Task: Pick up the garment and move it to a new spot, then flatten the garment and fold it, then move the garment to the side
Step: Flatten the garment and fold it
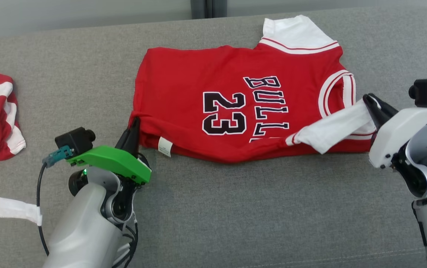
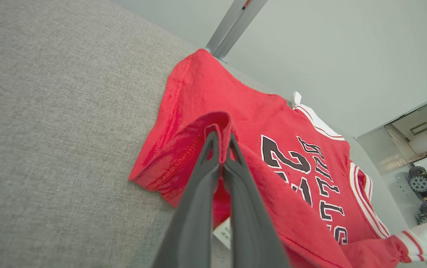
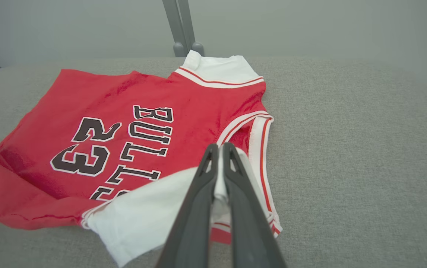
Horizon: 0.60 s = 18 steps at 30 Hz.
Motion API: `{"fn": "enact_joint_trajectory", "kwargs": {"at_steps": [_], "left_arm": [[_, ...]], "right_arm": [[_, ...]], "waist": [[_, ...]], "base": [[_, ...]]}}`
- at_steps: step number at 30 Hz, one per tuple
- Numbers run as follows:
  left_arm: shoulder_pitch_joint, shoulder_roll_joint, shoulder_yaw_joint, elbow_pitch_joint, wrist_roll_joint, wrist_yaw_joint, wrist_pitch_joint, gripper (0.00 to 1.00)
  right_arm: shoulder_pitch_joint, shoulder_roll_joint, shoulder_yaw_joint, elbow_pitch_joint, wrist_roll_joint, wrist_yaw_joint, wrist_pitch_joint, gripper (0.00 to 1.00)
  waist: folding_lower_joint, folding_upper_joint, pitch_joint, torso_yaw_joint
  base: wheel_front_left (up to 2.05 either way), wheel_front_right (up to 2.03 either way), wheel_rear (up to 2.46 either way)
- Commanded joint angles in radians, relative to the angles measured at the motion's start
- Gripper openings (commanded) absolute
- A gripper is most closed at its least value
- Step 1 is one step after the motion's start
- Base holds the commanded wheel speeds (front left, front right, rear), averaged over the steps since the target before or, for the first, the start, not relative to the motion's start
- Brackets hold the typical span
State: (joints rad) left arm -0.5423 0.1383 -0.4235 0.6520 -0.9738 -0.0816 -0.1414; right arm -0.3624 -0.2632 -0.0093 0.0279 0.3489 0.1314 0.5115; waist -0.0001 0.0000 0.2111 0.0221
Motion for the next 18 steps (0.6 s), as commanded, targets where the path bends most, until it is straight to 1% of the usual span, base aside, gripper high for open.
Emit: {"fn": "enact_joint_trajectory", "kwargs": {"at_steps": [1, 8, 14, 18], "left_arm": [[-0.031, -0.002, 0.004, 0.018, 0.014, 0.008, 0.002, 0.00], [-0.117, -0.012, 0.026, 0.091, 0.006, 0.027, -0.025, 0.00], [-0.171, -0.020, 0.017, 0.157, 0.014, 0.040, -0.012, 0.00], [-0.199, -0.026, 0.012, 0.194, 0.021, 0.037, -0.018, 0.00]], "right_arm": [[-0.031, -0.007, 0.011, 0.028, 0.000, -0.001, -0.020, 0.00], [-0.159, -0.026, 0.048, 0.156, 0.004, -0.001, -0.116, 0.00], [-0.230, -0.040, 0.078, 0.239, 0.003, -0.001, -0.177, 0.00], [-0.274, -0.036, 0.084, 0.294, -0.006, -0.001, -0.235, 0.00]], "waist": [[0.0001, 0.0000, 0.031, -0.004], [0.0001, 0.0000, 0.072, 0.000], [0.0001, 0.0000, 0.098, 0.009], [0.0001, 0.0000, 0.115, 0.011]], "base": [[0.00, 0.00, 0.00], [0.00, 0.00, 0.00], [0.00, 0.00, 0.00], [0.00, 0.00, 0.00]]}}
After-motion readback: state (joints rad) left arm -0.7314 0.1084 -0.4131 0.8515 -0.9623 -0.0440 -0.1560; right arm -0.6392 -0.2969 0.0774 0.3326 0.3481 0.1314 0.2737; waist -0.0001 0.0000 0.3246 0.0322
